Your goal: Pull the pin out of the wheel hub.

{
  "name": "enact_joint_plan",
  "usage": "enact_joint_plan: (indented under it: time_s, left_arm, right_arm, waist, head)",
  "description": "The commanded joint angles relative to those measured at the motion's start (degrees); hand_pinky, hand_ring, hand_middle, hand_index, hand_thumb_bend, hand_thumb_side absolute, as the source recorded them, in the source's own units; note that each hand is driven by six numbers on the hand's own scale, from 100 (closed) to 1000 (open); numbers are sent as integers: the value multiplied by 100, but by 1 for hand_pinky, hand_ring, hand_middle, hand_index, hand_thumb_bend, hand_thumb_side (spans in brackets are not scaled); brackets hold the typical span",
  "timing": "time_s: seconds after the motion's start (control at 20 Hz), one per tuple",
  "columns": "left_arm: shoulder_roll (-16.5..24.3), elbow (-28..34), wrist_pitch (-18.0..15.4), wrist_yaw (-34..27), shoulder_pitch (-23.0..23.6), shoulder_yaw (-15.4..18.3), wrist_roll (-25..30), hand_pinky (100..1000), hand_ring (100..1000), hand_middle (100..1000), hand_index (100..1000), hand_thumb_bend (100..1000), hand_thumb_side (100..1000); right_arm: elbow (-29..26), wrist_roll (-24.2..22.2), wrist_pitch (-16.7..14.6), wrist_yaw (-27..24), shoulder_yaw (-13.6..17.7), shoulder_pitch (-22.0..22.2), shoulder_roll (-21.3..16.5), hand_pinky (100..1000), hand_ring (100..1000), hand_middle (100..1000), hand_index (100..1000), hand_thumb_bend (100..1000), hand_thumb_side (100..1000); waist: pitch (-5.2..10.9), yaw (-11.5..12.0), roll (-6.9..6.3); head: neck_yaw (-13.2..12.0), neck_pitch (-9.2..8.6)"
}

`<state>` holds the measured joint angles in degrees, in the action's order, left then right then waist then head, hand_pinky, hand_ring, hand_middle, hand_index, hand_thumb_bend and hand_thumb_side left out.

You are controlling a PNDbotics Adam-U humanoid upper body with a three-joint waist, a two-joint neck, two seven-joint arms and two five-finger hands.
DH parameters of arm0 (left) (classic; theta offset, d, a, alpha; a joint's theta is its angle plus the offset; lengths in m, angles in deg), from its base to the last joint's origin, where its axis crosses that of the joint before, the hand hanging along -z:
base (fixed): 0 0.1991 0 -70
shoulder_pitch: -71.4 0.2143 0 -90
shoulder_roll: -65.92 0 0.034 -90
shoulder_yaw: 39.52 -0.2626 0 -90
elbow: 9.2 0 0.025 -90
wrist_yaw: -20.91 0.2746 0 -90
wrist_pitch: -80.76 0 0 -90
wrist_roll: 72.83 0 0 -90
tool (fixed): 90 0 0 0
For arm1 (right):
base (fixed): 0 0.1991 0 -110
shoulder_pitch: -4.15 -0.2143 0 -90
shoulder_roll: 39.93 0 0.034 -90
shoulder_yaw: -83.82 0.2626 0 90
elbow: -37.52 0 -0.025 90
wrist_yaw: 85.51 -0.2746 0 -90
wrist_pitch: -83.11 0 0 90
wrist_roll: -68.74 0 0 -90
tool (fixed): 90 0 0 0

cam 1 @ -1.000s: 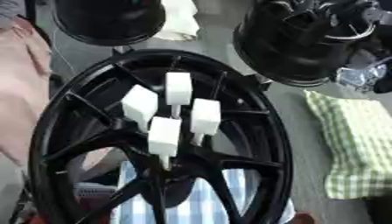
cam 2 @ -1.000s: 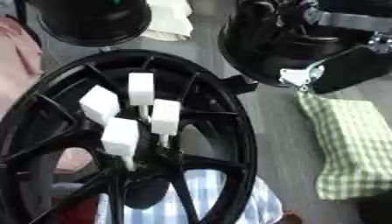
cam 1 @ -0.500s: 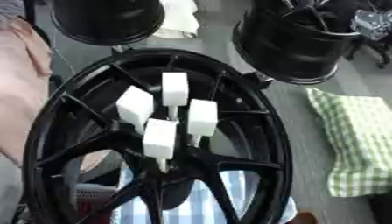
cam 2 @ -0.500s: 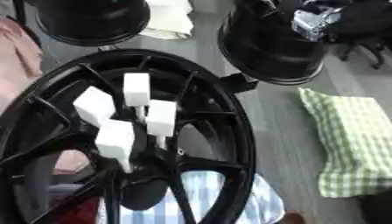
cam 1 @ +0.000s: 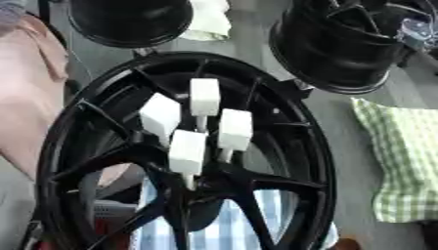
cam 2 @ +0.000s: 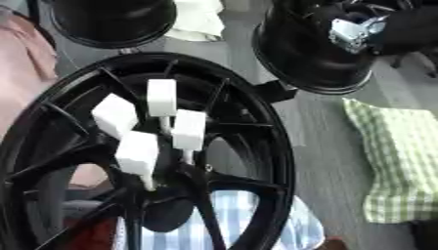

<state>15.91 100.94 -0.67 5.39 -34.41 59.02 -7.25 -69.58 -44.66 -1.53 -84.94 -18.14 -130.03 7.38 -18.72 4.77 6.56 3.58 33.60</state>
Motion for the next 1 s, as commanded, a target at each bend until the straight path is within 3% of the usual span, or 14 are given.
enact_joint_plan:
  time_s: [0.05,0.25,0.5,0.75,1.0]
  left_arm:
    - [504,57,-287,1042,-340,-141,1306,860,802,741,846,577,600]
    - [784,-220,-1102,2422,-1172,-581,3614,886,819,759,857,590,579]
    - [913,-518,-1790,2885,-2061,-1329,5335,902,836,786,871,622,550]
    - [888,-385,-1940,3005,-2450,-1886,6671,904,841,786,876,636,509]
    - [715,-503,-1751,2949,-2736,-2341,7198,897,842,788,877,653,448]
  right_arm:
    - [73,317,196,-87,223,104,-41,843,748,732,795,100,709]
    - [62,1086,465,-654,549,501,164,844,733,719,789,100,714]
    - [-65,1920,545,-1075,955,928,387,840,711,699,775,100,704]
    - [-142,2237,567,-1168,1062,1112,417,837,706,693,770,100,711]
    - [-150,2279,595,-1167,1052,1087,448,836,704,691,770,100,719]
  waist:
    - [162,10,-78]
    - [201,26,-140]
    - [204,22,-158]
    - [178,-12,-138]
    - [176,-18,-135]
  head:
    - [73,-63]
    - [128,-68]
    - [137,-79]
    - [149,-25]
    - [63,94]
